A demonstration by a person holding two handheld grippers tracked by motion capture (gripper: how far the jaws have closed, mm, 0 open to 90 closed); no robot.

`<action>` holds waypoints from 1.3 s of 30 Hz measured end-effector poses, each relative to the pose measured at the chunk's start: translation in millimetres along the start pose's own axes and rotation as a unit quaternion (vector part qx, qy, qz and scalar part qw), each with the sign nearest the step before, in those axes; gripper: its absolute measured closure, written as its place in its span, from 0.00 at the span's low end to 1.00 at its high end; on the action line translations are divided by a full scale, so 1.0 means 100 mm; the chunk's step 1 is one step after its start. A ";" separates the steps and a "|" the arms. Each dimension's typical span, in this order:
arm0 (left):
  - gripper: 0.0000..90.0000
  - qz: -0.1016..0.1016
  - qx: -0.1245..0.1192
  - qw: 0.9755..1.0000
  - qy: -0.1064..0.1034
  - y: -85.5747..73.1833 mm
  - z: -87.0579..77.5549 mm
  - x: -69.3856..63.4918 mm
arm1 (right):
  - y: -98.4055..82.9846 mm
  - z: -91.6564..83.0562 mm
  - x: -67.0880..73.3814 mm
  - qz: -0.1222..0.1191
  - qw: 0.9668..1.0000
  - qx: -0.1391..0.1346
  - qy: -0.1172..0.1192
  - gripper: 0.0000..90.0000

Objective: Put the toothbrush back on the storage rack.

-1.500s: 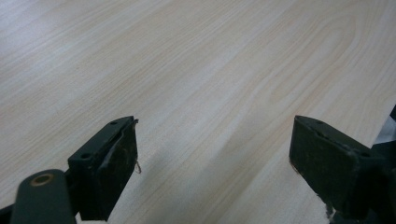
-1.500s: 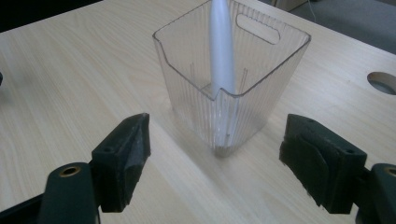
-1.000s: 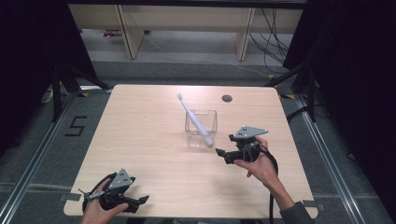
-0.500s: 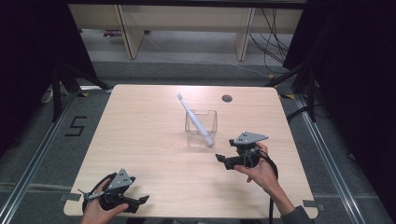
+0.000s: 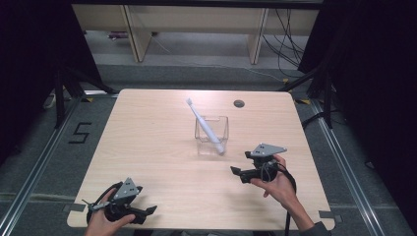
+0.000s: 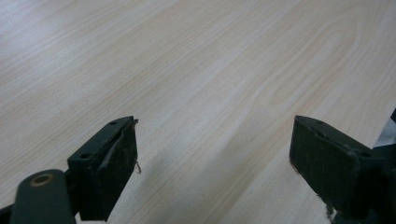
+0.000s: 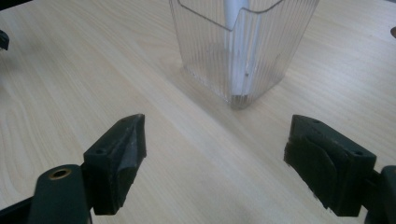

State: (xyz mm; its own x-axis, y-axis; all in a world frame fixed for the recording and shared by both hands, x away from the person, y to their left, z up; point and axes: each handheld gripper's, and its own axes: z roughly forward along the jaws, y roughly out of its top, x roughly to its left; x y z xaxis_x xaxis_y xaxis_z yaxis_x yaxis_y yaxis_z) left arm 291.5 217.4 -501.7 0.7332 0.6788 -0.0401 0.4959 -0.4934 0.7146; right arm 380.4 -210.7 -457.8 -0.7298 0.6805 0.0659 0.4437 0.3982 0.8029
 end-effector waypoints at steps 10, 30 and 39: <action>0.16 -0.002 -0.004 1.000 -0.001 0.00 0.00 0.00 | -0.16 -0.05 -0.01 -0.001 1.000 0.007 0.000 0.21; 0.16 0.003 -0.002 1.000 0.000 0.00 -0.01 0.00 | -0.37 -0.18 0.04 -0.004 1.000 0.025 -0.009 0.20; 0.16 -0.008 -0.011 1.000 -0.004 0.00 0.00 -0.02 | -0.50 -0.26 0.02 -0.005 0.999 0.036 -0.010 0.21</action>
State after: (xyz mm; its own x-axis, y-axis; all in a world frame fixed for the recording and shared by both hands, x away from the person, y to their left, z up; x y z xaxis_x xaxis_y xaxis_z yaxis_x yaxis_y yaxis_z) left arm 290.5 216.1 -501.9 0.7284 0.6828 -0.0571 0.4974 -0.4697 0.7294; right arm 343.3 -245.1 -482.4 -0.7242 0.6881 0.0447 0.4726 0.4480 0.7589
